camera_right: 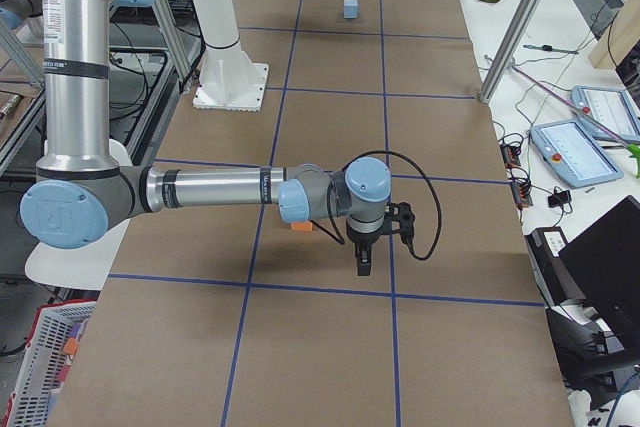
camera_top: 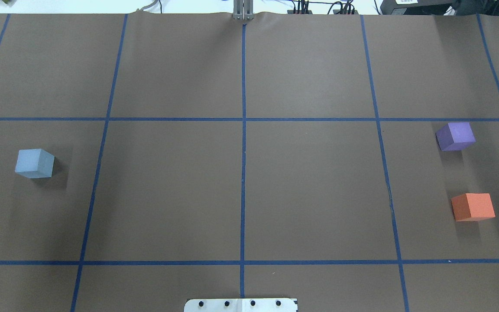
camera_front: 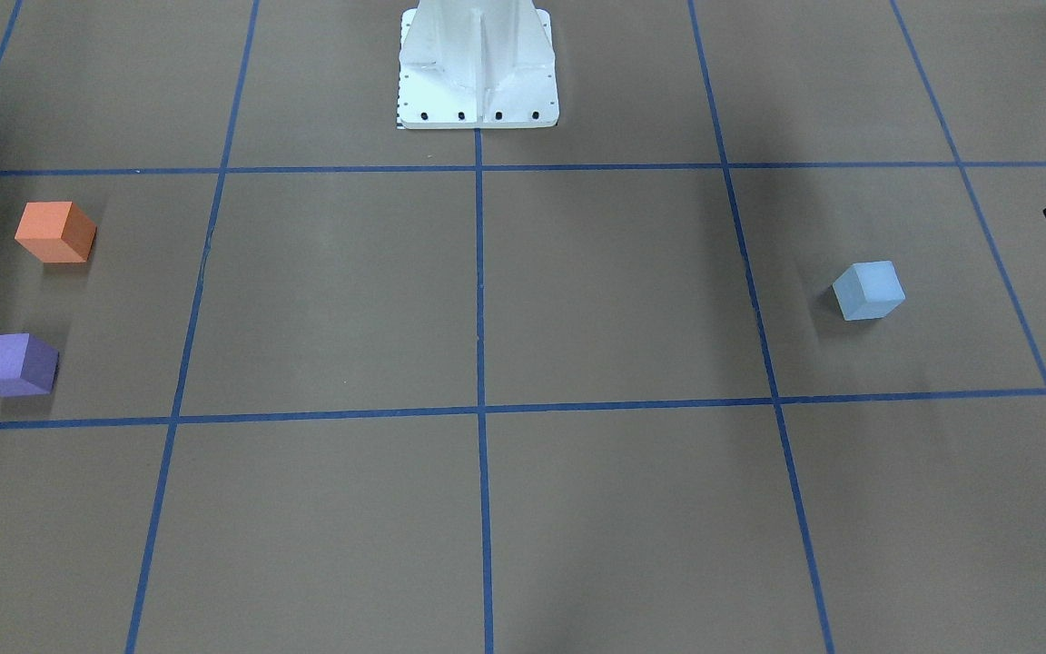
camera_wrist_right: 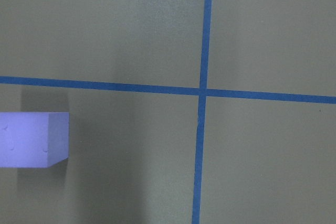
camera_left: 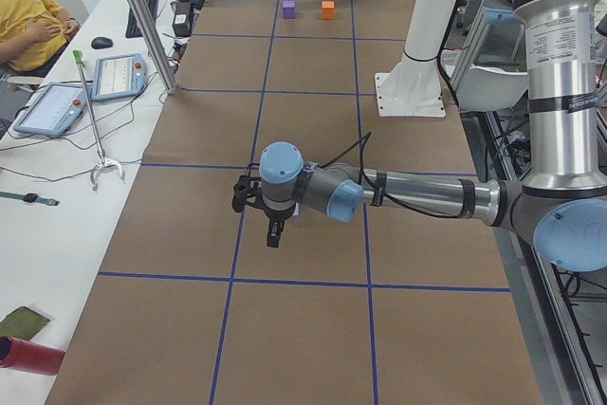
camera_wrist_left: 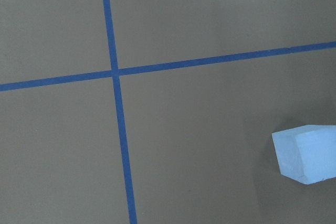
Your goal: Place blue block between orange and purple blocks
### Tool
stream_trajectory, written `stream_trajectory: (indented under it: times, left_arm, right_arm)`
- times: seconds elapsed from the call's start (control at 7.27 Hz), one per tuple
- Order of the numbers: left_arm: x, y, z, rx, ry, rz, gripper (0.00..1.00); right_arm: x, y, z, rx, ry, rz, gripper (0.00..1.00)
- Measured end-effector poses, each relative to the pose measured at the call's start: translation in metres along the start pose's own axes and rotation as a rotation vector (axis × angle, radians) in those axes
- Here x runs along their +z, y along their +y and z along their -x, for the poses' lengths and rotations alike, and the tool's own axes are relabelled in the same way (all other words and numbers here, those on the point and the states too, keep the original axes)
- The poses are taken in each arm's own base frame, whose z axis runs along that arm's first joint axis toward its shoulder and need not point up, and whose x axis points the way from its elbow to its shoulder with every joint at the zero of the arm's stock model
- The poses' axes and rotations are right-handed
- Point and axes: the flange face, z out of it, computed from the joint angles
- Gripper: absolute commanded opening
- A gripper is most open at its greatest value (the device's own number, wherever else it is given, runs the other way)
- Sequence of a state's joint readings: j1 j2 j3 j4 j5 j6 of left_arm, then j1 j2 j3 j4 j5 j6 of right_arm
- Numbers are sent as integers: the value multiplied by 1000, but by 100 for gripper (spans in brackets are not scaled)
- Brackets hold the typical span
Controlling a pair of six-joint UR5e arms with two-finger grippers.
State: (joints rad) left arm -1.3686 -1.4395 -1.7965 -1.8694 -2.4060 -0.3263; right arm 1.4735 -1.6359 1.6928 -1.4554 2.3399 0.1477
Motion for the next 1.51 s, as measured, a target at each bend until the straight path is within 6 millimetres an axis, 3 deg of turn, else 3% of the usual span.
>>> stream_trajectory:
  times: [0.28, 0.55, 0.69, 0.96, 1.51]
  left_arm:
    - [27, -13, -53, -99, 29, 34, 100]
    - [73, -19, -117, -180, 0, 81, 100]
    - [95, -14, -137, -190, -34, 91, 100]
    - [124, -6, -151, -184, -83, 107, 100]
    - [165, -21, -142, -169, -95, 119, 99]
  right_arm:
    - [1, 6, -2, -13, -16, 4, 100]
    - [0, 7, -1, -30, -18, 2, 100]
    - [0, 7, -1, -32, -19, 2, 100]
    - [1, 8, -2, -34, -19, 3, 100]
    - [2, 6, -2, -33, -19, 2, 100]
